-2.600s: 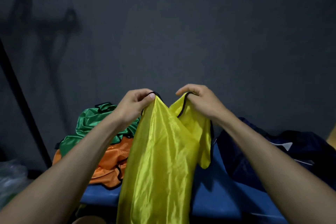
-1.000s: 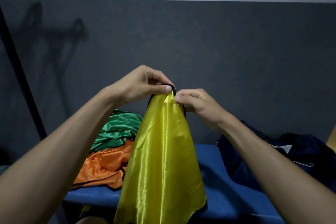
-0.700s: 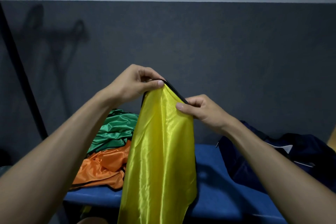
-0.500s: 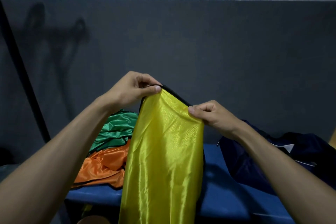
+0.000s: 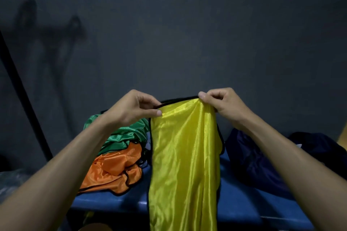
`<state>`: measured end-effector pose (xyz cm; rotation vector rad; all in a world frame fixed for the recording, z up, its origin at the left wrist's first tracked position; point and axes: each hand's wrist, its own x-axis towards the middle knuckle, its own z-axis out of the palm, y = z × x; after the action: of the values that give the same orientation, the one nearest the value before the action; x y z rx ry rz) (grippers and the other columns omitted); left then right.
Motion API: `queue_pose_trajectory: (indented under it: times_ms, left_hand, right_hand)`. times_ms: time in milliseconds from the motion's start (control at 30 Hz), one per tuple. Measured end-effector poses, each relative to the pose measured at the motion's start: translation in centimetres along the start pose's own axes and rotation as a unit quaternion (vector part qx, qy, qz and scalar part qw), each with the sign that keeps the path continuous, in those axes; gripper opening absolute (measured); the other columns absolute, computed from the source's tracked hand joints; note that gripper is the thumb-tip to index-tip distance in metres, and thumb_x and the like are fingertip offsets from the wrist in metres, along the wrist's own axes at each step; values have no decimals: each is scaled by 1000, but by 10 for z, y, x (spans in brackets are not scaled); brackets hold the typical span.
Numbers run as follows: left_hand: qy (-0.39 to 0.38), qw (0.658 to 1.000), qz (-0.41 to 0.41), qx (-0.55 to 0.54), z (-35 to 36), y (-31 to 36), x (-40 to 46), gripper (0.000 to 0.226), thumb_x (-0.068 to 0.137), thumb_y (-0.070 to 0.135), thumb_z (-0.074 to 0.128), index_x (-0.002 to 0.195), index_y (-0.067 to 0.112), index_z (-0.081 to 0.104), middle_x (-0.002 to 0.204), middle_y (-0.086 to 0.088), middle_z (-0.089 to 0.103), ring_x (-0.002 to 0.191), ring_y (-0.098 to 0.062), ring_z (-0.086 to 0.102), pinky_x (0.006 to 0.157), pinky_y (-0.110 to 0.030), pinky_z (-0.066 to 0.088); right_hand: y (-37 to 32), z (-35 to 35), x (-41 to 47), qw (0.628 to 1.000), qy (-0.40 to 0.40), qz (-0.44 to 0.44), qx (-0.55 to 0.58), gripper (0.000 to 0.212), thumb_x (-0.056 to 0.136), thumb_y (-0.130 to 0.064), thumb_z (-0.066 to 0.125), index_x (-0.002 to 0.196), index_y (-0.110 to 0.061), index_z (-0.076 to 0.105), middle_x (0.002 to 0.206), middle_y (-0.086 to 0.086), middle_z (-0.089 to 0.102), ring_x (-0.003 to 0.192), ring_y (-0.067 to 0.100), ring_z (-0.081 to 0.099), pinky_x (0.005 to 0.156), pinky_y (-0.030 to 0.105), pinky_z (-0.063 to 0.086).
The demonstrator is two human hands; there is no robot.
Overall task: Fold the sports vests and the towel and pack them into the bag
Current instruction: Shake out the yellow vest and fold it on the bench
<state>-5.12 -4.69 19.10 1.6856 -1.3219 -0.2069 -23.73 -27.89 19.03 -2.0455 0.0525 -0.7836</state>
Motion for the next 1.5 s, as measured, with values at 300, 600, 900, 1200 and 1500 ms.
queue_pose_trajectory:
  times_ms: [300, 600, 900, 1200, 1500]
  left_hand:
    - [-30, 999, 15, -35, 10, 5, 0, 14, 90, 23, 72, 98, 14, 78, 98, -6, 77, 92, -25, 72, 86, -41, 55]
    - [-63, 998, 28, -5, 4, 30, 11, 15, 96, 2, 65, 108, 1, 74, 90, 5, 77, 82, -2, 69, 71, -12, 49]
    - [-86, 993, 56, 52, 9, 33, 13, 20, 98, 0, 61, 107, 9, 76, 109, 2, 77, 108, -12, 71, 91, -18, 51]
    - [-83, 987, 50, 130, -1, 40, 10, 16, 98, 12, 66, 106, 18, 78, 100, 3, 78, 98, -18, 73, 94, -44, 56]
    - [-75, 982, 20, 170, -6, 25, 8, 10, 97, 19, 69, 100, 20, 78, 95, 8, 78, 90, -12, 74, 92, -43, 58]
  right_hand:
    - [-8, 3, 4, 999, -23, -21, -12, 28, 94, -34, 70, 80, -12, 77, 80, 0, 72, 74, 10, 64, 70, 23, 49]
    - [23, 21, -19, 920, -47, -178, -346, 16, 93, -34, 72, 94, -19, 79, 108, -8, 70, 97, 12, 66, 87, 39, 53]
    - [14, 56, -27, 966, 5, -156, -204, 13, 92, -25, 74, 100, -18, 81, 124, -7, 67, 114, 3, 62, 100, 23, 46]
    - [16, 58, -20, 978, 32, -69, -196, 8, 88, -19, 71, 86, -17, 79, 85, -9, 75, 83, 9, 69, 83, 40, 53]
    - [7, 33, -17, 990, 30, 71, 118, 15, 92, -14, 71, 78, -13, 75, 73, -3, 67, 72, 9, 60, 70, 26, 47]
